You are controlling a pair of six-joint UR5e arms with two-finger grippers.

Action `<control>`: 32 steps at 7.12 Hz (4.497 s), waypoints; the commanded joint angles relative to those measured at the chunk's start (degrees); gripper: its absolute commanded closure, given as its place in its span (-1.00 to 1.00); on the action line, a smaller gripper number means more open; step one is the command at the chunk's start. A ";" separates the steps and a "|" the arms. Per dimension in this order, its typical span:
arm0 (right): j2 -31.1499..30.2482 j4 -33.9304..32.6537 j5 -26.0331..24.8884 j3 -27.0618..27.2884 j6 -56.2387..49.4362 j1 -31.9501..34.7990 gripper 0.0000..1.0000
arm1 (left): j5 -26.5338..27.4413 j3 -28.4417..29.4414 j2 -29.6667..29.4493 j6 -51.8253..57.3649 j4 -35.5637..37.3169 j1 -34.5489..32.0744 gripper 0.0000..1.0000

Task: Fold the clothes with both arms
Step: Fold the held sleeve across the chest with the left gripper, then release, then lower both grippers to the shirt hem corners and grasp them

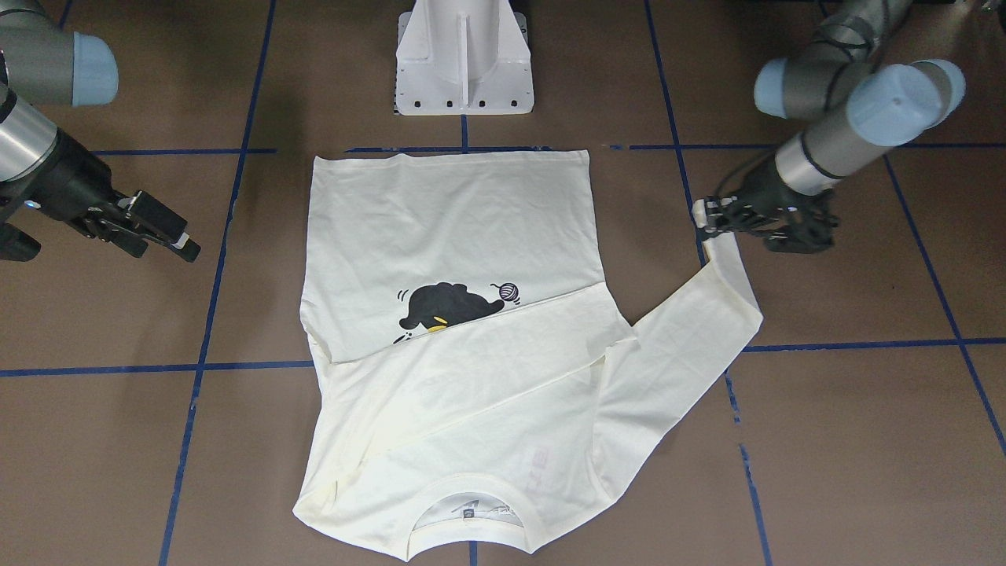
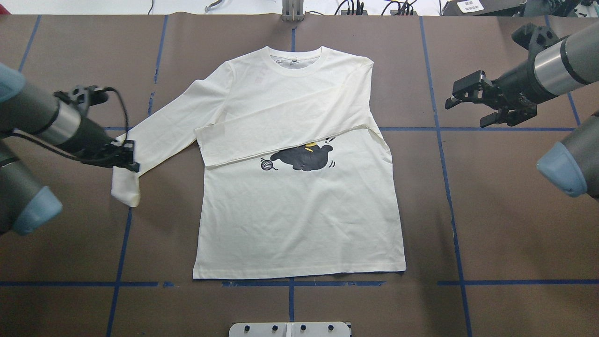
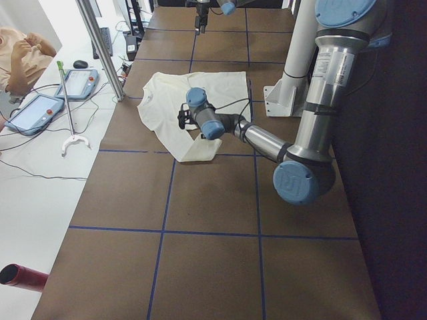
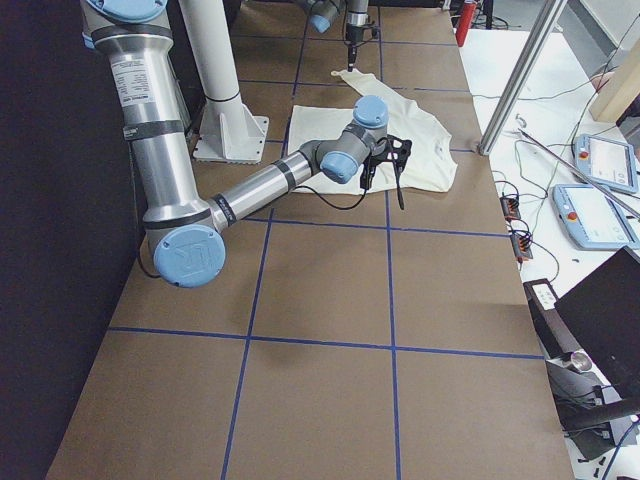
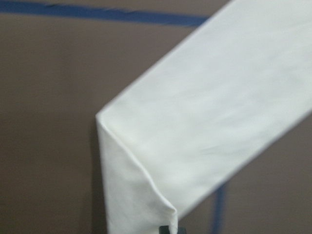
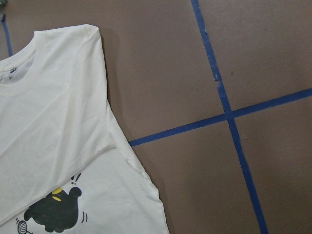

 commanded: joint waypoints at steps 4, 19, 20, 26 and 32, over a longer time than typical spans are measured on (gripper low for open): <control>-6.80 -0.02 3.87 -1.05 -12.80 8.34 -1.00 | 15.15 36.27 -48.95 -16.93 2.10 11.25 1.00; -10.24 -13.45 -54.92 18.54 41.29 -52.89 -0.73 | 22.49 -8.71 -8.61 7.85 7.52 5.21 -0.75; -10.33 -14.68 -54.92 17.94 43.50 -53.77 -0.67 | 22.49 -8.53 -8.70 7.67 7.52 5.21 -0.77; -5.93 -16.01 -55.71 12.66 46.33 -55.37 -0.35 | 22.49 -7.48 -8.70 6.97 7.52 5.56 -0.80; -4.80 -20.58 -57.65 14.93 45.89 -54.93 1.00 | 22.58 -7.56 -8.26 6.71 7.78 5.38 -0.80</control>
